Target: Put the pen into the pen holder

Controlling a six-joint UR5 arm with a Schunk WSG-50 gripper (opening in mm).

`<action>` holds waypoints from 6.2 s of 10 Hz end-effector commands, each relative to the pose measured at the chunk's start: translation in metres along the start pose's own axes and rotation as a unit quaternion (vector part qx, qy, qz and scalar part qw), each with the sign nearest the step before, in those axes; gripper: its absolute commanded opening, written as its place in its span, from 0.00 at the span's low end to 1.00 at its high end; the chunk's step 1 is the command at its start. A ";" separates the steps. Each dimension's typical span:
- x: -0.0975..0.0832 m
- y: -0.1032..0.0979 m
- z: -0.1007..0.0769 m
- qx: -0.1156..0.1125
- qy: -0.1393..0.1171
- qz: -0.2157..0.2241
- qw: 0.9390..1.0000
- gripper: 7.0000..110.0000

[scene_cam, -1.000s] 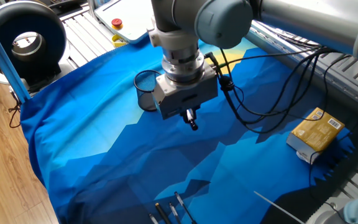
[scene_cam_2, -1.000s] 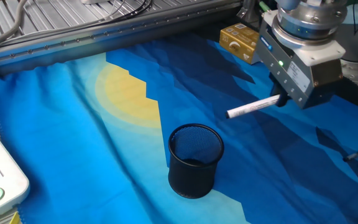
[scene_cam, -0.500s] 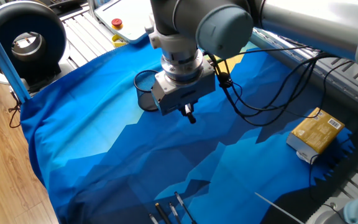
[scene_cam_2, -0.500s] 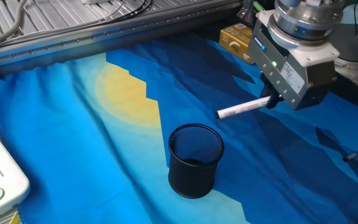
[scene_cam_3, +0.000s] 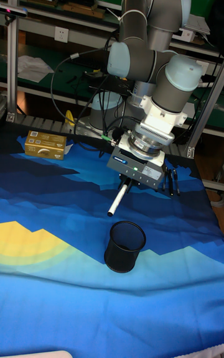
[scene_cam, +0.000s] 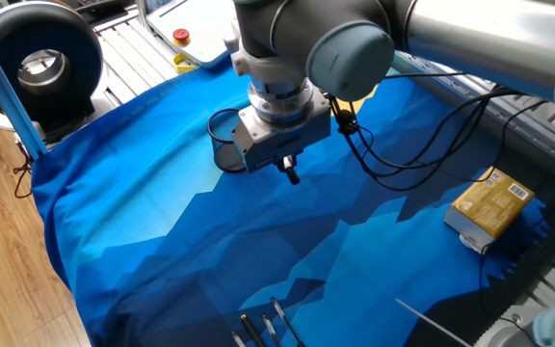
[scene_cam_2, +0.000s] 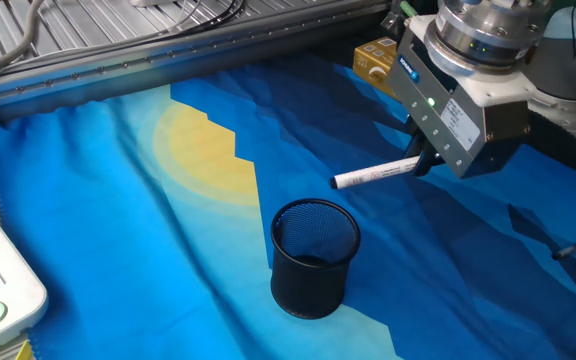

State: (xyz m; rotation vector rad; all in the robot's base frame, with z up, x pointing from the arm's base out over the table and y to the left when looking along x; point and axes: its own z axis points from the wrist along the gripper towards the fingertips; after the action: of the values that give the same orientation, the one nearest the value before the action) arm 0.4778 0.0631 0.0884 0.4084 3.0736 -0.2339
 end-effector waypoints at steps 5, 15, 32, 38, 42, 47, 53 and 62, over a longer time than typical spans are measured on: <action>-0.001 -0.002 -0.001 0.001 -0.002 0.013 1.000 0.00; -0.002 -0.013 -0.001 0.025 -0.003 0.019 1.000 0.00; -0.013 0.038 -0.129 -0.024 0.089 0.000 0.996 0.00; -0.009 0.075 -0.096 -0.064 0.125 -0.013 0.990 0.00; -0.012 0.063 -0.079 -0.054 0.123 -0.021 0.991 0.00; -0.012 0.042 -0.053 -0.044 0.113 -0.021 0.992 0.00; -0.008 0.044 -0.051 -0.049 0.118 -0.013 0.992 0.00; -0.011 0.035 -0.050 -0.030 0.112 -0.018 0.993 0.00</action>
State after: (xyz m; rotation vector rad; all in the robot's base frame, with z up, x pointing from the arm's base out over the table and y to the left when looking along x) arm 0.4965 0.1014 0.1325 0.4034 3.3010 -0.1021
